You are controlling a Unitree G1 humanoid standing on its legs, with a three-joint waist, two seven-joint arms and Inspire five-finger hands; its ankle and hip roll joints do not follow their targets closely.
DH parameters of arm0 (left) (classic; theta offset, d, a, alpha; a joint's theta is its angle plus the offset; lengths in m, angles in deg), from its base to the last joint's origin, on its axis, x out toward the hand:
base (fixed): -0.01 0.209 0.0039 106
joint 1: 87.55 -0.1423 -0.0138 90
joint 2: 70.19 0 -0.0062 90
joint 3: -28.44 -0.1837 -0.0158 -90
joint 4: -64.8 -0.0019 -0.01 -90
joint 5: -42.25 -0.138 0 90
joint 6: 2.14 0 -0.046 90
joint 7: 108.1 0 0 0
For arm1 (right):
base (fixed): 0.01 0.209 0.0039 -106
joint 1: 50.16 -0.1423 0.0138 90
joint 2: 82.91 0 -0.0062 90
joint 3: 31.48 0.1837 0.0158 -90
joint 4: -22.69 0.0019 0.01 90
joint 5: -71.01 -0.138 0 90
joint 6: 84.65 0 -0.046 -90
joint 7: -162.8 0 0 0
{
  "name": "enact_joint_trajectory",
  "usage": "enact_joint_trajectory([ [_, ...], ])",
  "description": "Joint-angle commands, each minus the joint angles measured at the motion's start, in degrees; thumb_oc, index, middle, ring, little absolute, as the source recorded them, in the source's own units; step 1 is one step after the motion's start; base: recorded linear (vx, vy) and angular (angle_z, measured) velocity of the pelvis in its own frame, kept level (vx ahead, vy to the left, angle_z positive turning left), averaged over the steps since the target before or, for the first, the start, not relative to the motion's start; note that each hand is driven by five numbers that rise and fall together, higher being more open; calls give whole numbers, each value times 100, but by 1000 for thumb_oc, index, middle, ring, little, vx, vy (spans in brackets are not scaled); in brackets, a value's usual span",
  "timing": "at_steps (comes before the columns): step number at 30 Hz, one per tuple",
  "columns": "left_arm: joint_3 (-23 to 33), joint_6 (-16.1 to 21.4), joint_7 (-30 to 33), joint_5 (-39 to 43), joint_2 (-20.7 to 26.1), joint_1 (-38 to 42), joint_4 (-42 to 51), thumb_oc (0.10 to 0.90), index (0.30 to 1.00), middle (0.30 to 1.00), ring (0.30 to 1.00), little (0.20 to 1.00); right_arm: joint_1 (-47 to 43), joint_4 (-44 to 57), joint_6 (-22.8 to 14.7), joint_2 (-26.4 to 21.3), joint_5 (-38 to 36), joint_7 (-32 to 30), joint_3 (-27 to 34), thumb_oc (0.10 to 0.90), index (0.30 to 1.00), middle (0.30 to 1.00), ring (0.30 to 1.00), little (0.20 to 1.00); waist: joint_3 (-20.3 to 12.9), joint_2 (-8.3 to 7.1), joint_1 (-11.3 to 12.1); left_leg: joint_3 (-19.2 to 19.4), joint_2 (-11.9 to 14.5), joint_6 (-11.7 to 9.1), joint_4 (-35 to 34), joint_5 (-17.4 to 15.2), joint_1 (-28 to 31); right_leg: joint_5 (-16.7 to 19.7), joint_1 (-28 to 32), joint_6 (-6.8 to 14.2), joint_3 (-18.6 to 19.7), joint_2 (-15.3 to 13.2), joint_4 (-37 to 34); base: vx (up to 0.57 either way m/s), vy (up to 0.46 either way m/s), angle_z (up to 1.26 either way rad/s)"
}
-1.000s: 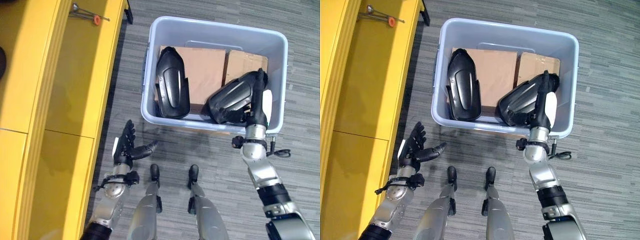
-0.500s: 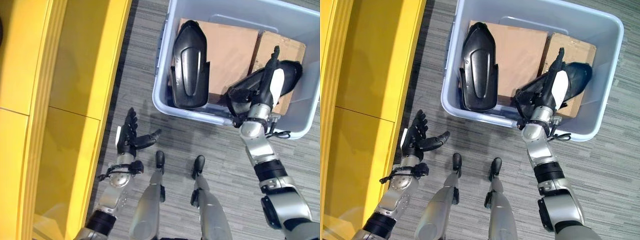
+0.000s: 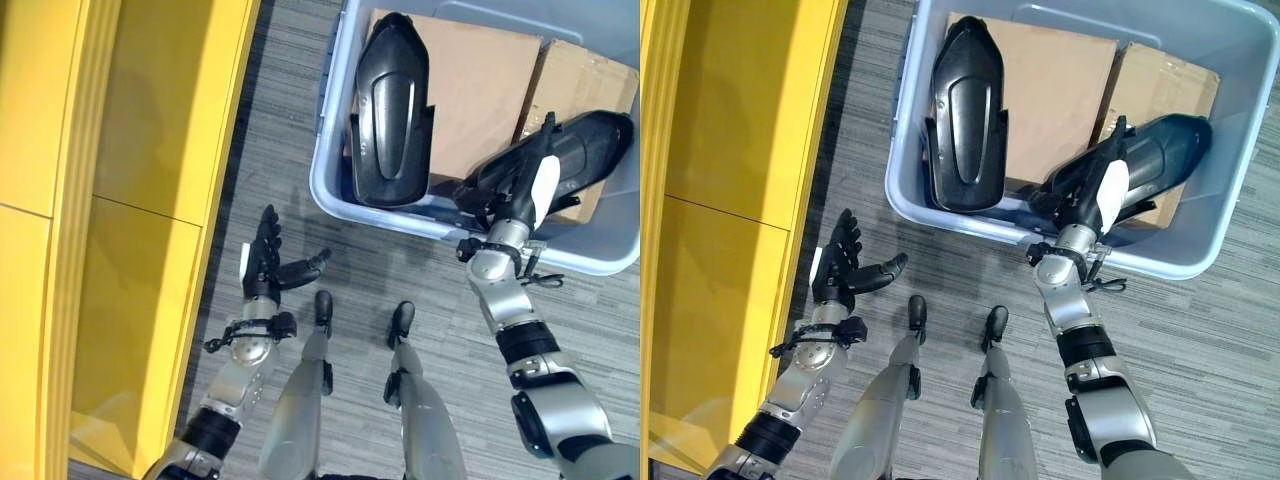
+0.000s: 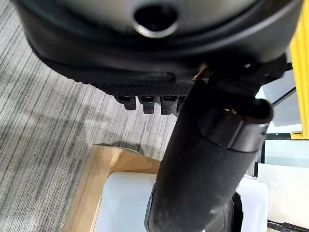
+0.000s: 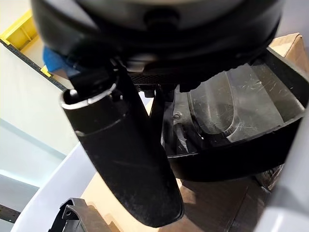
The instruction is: Move parts from the plastic box to the shelf.
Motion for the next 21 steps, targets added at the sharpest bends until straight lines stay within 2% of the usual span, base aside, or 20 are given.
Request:
enact_joint_trajectory([
  [1,259,478,192,-214,113,-96,612,900,1000,1000,1000,1000,-122,-325,-11,-165,-90,-500,114,900,1000,1000,1000,1000,-77,-172,-120,8,201,-270,548,-302,-327,679,145,913,152,-1263,-10,0,0,0],
  [6,208,533,253,-221,110,-43,642,900,1000,1000,1000,1000,-183,-555,316,-393,451,-786,84,900,1000,1000,1000,1000,-77,-57,-122,14,186,-270,549,-300,-408,654,31,920,157,-1277,26,0,0,0],
  [12,151,559,269,-282,94,17,601,900,1000,1000,1000,1000,-126,-380,620,-521,1076,-890,-58,900,1000,1000,1000,1000,-77,-31,-183,42,190,-267,542,-302,-456,666,-69,929,204,-1266,42,1,0,-1],
  [15,142,612,271,-314,118,68,620,900,1000,1000,1000,1000,-111,-514,916,-649,1601,-980,-153,900,1000,1000,1000,1000,-77,21,-190,49,174,-264,522,-303,-460,657,-106,940,219,-1264,49,0,0,0],
  [18,134,640,264,-328,122,72,632,900,1000,1000,1000,1000,-101,-633,1059,-703,1806,-1042,-183,900,1000,1000,1000,1000,-77,60,-182,47,173,-262,507,-301,-456,649,-120,945,216,-1267,59,0,0,0],
  [21,182,671,226,-391,159,88,624,900,1000,1000,1000,1000,-32,-724,1449,-869,2473,-1111,-306,900,1000,1000,1000,1000,-77,113,-185,56,159,-258,477,-295,-457,651,-162,962,219,-1269,63,0,0,0],
])
